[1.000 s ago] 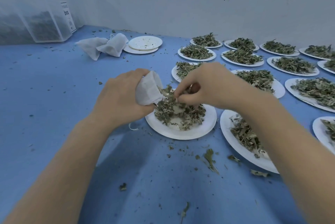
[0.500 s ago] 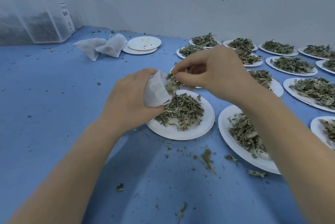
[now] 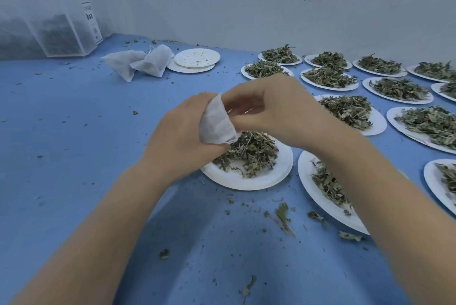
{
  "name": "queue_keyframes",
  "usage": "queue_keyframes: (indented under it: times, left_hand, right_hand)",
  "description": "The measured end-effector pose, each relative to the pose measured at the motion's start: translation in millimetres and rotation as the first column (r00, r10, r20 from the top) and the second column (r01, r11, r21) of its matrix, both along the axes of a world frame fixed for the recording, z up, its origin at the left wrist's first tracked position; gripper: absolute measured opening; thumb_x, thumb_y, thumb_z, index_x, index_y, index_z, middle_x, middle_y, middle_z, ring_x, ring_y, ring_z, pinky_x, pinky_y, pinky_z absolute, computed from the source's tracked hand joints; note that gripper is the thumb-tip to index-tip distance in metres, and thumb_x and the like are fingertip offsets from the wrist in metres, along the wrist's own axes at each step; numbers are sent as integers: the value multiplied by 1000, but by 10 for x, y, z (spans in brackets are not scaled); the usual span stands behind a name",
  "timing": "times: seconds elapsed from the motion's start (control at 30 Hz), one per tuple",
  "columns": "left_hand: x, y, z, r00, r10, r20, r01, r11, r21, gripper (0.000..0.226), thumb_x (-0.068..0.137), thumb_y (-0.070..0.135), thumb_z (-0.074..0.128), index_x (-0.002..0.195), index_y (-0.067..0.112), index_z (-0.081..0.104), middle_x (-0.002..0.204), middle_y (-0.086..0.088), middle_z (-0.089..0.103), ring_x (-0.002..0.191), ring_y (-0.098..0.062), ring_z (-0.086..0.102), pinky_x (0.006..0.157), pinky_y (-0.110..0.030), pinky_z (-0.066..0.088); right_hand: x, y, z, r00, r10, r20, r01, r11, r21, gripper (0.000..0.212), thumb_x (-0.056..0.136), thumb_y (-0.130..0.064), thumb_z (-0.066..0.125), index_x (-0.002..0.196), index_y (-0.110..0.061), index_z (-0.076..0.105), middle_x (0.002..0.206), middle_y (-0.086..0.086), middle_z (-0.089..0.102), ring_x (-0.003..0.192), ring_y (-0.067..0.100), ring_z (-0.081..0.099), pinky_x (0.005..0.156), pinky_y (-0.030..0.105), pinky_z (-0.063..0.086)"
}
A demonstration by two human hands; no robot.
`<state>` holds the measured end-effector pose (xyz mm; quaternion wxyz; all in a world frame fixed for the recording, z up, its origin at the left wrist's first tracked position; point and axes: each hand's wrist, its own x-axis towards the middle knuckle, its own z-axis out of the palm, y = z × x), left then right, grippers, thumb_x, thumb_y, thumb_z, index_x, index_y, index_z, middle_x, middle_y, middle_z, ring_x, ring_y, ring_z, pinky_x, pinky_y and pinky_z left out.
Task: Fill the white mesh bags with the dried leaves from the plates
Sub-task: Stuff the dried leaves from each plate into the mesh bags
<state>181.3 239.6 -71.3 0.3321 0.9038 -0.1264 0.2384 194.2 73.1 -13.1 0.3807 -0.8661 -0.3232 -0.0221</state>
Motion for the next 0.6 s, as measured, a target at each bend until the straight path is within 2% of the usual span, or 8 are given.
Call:
queue_keyframes:
  times: [0.07,0.13,0.23,0.33,0.4,0.43,0.53,0.6]
  left_hand:
    - [0,-4,-5,1000,-7,8,7,1000,-13,49,64,39,72,109,29,55,88,19,57,87,-1,49,71,-9,37]
    - [-3,-3,1,1000,-7,30,7,1000,-4,51,64,38,74,111,27,56,90,18,57,88,-2,49,72,-9,37]
    - [-10,-2,18,999,-17,50,15,999,30,52,61,42,70,110,28,57,90,22,56,88,-1,49,72,-9,36]
    - [-9,6,26,999,29,36,-30,999,36,53,64,42,72,112,33,53,89,21,56,87,-2,50,67,-16,37]
    - [1,30,30,997,70,22,-71,995,64,55,64,38,72,114,34,50,94,20,55,90,-7,52,71,-25,39]
    - [6,46,31,997,78,11,-79,994,79,56,64,36,73,115,35,49,96,20,54,92,-10,52,73,-28,40]
    - [24,95,32,994,104,-30,-100,988,117,61,63,32,74,117,36,47,102,21,51,98,-12,51,73,-27,36]
    - [33,113,26,992,117,-42,-110,985,133,62,61,32,72,118,35,46,102,21,48,100,-12,49,74,-25,32]
  right_hand:
    - [-26,95,-58,989,-91,114,90,996,9,22,78,-6,68,93,-21,74,84,-10,71,78,0,62,77,13,48]
    - [-53,178,-102,973,-87,215,111,988,-105,19,81,-7,62,90,-19,74,72,-9,63,70,10,55,63,10,40]
    - [-27,138,-82,994,43,105,-15,968,-251,22,86,-5,52,88,-16,72,54,-11,51,52,6,44,53,16,32]
    - [-17,18,10,992,122,-26,-124,989,-86,24,88,-8,59,102,-23,73,78,-20,69,71,-6,60,73,12,45]
    - [27,-74,31,996,74,-48,-68,992,105,20,84,-11,67,100,-22,73,91,-13,73,84,-5,65,83,14,49]
    - [56,-105,21,1000,3,-14,-1,994,108,18,83,-13,69,97,-23,73,89,-12,73,82,-5,65,82,12,49]
    - [147,-142,-54,973,-165,160,202,947,-252,22,85,-30,65,107,-30,68,95,-13,69,80,-1,59,72,7,43]
    - [183,-118,-149,980,-141,142,193,856,-480,43,86,-42,61,127,-30,56,111,-9,60,89,4,51,77,15,40]
